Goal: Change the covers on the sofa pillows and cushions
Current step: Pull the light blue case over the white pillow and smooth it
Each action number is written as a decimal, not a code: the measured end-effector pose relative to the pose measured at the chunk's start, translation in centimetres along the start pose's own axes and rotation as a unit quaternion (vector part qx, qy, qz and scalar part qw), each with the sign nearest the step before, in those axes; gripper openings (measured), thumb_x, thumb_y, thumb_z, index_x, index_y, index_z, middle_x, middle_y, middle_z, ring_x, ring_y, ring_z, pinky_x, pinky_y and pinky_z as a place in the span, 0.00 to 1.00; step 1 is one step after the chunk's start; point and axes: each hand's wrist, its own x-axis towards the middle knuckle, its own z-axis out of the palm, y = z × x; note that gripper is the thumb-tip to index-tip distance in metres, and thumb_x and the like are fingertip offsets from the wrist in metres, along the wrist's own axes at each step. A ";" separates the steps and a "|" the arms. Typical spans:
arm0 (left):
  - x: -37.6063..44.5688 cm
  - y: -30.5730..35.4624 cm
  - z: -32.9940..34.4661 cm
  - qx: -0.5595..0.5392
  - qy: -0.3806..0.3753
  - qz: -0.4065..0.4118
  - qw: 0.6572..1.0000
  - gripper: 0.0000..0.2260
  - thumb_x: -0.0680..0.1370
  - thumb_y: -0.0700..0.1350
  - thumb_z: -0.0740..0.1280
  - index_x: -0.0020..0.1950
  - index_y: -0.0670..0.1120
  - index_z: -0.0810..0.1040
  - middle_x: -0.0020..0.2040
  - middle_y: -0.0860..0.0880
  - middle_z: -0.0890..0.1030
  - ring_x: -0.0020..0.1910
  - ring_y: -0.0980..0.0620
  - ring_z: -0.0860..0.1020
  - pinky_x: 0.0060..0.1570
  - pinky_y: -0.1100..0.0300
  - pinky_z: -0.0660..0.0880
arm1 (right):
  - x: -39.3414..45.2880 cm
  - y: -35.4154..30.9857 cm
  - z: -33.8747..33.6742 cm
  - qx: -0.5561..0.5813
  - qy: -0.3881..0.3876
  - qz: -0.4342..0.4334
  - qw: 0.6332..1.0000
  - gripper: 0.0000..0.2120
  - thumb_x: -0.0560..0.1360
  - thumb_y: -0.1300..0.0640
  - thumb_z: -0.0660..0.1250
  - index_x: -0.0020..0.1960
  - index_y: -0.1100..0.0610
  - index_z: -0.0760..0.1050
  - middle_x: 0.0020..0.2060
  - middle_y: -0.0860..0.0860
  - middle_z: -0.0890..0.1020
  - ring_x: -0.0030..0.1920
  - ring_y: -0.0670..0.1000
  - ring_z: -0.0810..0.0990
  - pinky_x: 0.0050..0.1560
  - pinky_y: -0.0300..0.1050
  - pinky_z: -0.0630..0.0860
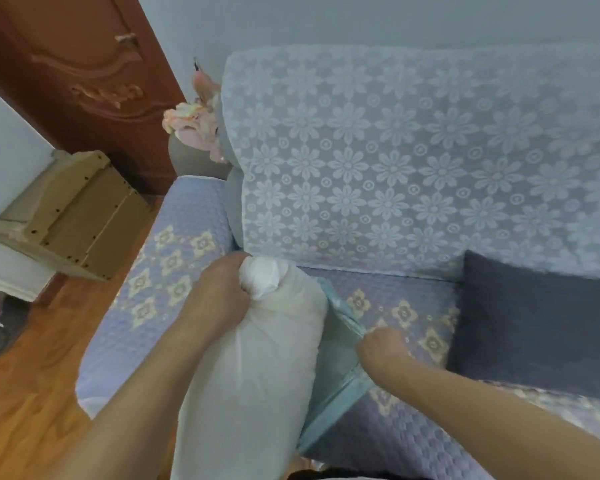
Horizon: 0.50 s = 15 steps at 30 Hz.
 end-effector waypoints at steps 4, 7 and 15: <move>1.2 1.4 0.4 0.033 -0.042 0.092 0.994 0.26 0.74 0.37 0.64 0.70 0.56 0.75 0.63 0.49 0.79 0.61 0.46 0.77 0.60 0.53 0.74 | -3.2 2.8 -3.2 0.221 0.076 0.108 0.966 0.14 0.77 0.61 0.61 0.61 0.54 0.75 0.50 0.52 0.82 0.48 0.55 0.82 0.41 0.45 0.72; 1.0 2.7 0.0 0.026 -0.085 0.162 0.983 0.32 0.71 0.37 0.62 0.73 0.59 0.72 0.68 0.51 0.76 0.66 0.48 0.75 0.66 0.50 0.72 | -5.3 2.9 -5.5 0.328 0.168 0.167 0.914 0.14 0.80 0.46 0.58 0.53 0.54 0.76 0.47 0.53 0.81 0.46 0.55 0.80 0.41 0.45 0.69; 0.2 3.6 3.3 0.166 -0.214 0.362 0.892 0.22 0.74 0.59 0.62 0.66 0.55 0.77 0.71 0.58 0.69 0.74 0.52 0.62 0.74 0.55 0.61 | -2.6 1.9 -6.7 0.908 0.189 0.277 0.252 0.08 0.76 0.62 0.66 0.53 0.58 0.80 0.49 0.62 0.84 0.44 0.59 0.82 0.39 0.46 0.79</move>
